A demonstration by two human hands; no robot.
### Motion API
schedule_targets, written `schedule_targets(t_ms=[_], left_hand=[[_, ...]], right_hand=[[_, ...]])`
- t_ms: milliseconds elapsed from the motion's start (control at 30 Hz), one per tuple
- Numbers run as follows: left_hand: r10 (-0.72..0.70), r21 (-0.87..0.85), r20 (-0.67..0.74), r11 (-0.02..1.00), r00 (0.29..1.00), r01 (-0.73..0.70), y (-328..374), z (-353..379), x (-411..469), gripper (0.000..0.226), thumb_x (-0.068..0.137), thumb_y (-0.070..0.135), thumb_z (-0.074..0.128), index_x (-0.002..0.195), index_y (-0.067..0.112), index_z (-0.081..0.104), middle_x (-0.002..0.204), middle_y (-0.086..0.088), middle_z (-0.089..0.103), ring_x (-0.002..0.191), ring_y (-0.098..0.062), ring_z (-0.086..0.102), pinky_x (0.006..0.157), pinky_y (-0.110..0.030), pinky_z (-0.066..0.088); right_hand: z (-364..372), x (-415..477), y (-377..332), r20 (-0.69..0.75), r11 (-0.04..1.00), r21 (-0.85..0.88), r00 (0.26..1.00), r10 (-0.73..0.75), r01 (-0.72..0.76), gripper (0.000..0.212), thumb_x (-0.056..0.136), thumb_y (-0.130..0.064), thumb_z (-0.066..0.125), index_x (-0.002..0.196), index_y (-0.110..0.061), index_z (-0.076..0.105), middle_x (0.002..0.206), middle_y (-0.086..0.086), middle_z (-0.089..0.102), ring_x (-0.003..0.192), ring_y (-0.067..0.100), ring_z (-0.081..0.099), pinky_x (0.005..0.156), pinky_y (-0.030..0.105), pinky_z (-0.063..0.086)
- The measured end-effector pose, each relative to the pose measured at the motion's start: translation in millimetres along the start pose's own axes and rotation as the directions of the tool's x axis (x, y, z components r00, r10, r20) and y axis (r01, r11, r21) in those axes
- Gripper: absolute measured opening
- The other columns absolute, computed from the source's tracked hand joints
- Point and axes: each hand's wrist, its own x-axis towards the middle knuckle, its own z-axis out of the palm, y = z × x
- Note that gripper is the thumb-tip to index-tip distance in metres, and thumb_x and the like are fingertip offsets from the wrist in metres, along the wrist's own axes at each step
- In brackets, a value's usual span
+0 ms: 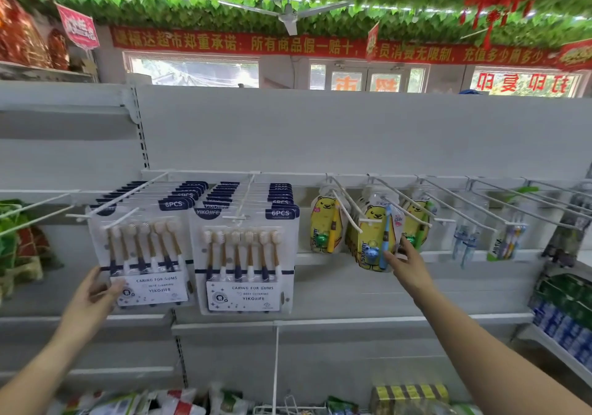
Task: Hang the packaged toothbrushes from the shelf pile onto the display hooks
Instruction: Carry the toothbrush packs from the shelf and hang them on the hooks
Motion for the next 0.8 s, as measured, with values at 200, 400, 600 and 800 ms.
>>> schedule_targets(t_ms=[200, 400, 600, 800], left_hand=[[0.009, 0.089, -0.209, 0.996, 0.978, 0.010, -21, -11, -9, 0.060, 0.088, 0.055, 0.071, 0.134, 0.021, 0.053, 0.127, -0.017, 0.060, 0.113, -0.041, 0.060, 0.094, -0.059, 0.049], [0.390, 0.512, 0.207, 0.739, 0.897, -0.439, 60, -12, -45, 0.014, 0.095, 0.048, 0.060, 0.102, 0.036, 0.063, 0.095, 0.009, 0.063, 0.088, -0.014, 0.062, 0.074, -0.037, 0.051], [0.377, 0.434, 0.690, 0.467, 0.618, -0.770, 139, 83, -144, 0.076, 0.079, 0.089, 0.011, 0.118, 0.044, 0.058, 0.109, 0.023, 0.060, 0.098, 0.002, 0.056, 0.084, -0.022, 0.047], [0.250, 0.322, 0.865, 0.388, 0.435, -0.864, 166, 200, -207, 0.078, 0.088, 0.081, 0.030, 0.141, 0.030, 0.055, 0.139, 0.006, 0.061, 0.125, -0.016, 0.058, 0.099, -0.036, 0.050]], right_hand=[[-27, -27, 6, 0.054, 0.951, -0.309, 0.998, 0.021, -0.003, 0.068, 0.093, -0.034, 0.069, 0.151, -0.013, 0.041, 0.148, 0.013, 0.048, 0.132, 0.030, 0.049, 0.107, 0.046, 0.044], [-67, -77, -20, 0.251, 0.727, -0.657, 0.967, -0.038, 0.200, 0.063, 0.093, -0.057, 0.058, 0.145, -0.022, 0.050, 0.150, 0.005, 0.049, 0.136, 0.023, 0.046, 0.114, 0.043, 0.038], [-86, -154, -41, 0.346, 0.574, -0.763, 0.938, -0.025, 0.297, 0.063, 0.093, -0.065, 0.049, 0.147, -0.031, 0.045, 0.148, -0.002, 0.050, 0.133, 0.020, 0.048, 0.111, 0.043, 0.039], [-150, -233, -27, 0.230, 0.495, -0.842, 0.973, -0.029, 0.214, 0.076, 0.087, -0.079, 0.038, 0.144, -0.030, 0.048, 0.139, -0.005, 0.054, 0.128, 0.016, 0.050, 0.106, 0.039, 0.043]])
